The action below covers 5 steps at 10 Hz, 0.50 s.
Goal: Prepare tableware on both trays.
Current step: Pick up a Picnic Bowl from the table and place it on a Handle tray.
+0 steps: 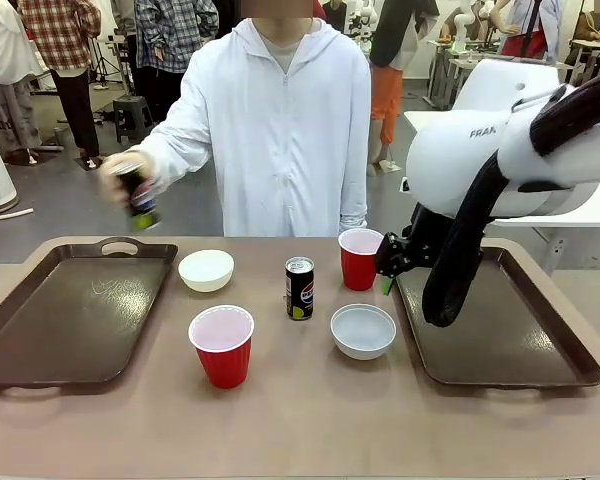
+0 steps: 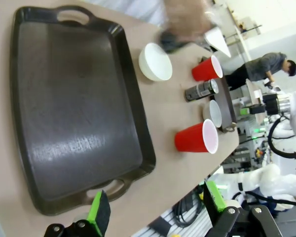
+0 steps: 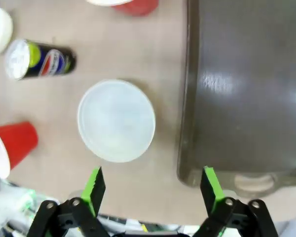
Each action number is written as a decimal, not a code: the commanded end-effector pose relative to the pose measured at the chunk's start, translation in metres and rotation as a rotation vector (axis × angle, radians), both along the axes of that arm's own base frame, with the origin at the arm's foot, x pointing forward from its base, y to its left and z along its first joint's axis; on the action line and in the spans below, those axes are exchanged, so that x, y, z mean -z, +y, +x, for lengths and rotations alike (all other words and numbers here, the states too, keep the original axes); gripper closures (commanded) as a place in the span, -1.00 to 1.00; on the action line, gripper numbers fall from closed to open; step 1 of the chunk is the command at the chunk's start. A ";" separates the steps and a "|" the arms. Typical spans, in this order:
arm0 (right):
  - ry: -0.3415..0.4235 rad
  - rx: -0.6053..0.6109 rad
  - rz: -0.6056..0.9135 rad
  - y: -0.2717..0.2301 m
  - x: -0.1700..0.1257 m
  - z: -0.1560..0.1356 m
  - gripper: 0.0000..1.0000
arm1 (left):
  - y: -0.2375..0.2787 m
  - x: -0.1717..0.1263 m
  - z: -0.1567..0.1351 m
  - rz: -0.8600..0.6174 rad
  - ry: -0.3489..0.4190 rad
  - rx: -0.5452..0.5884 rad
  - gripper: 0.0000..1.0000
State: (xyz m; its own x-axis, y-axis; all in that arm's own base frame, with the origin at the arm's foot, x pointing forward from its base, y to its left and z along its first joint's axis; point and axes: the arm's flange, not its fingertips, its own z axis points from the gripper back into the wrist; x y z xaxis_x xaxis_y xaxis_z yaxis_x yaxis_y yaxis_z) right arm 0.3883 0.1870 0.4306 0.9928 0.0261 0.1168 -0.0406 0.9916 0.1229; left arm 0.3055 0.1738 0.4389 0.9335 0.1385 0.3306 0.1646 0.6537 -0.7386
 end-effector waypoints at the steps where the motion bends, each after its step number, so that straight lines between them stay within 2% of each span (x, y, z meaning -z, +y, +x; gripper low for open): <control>1: -0.048 0.001 0.026 0.003 0.008 0.012 -1.00 | 0.002 -0.001 -0.001 -0.013 -0.011 0.002 -1.00; 2: -0.068 -0.010 0.052 -0.001 0.017 0.016 -1.00 | 0.002 -0.001 -0.001 -0.013 -0.011 0.002 -1.00; 5: -0.046 -0.073 0.015 -0.004 0.031 0.001 -1.00 | 0.002 -0.001 -0.001 -0.013 -0.011 0.002 -1.00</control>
State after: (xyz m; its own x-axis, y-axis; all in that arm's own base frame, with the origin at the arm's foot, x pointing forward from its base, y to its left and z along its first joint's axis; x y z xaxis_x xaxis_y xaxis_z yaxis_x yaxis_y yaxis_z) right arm 0.3980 0.1853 0.4063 0.9870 0.0533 0.1518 -0.0767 0.9853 0.1524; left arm 0.3055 0.1739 0.4390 0.9335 0.1387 0.3307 0.1645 0.6538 -0.7386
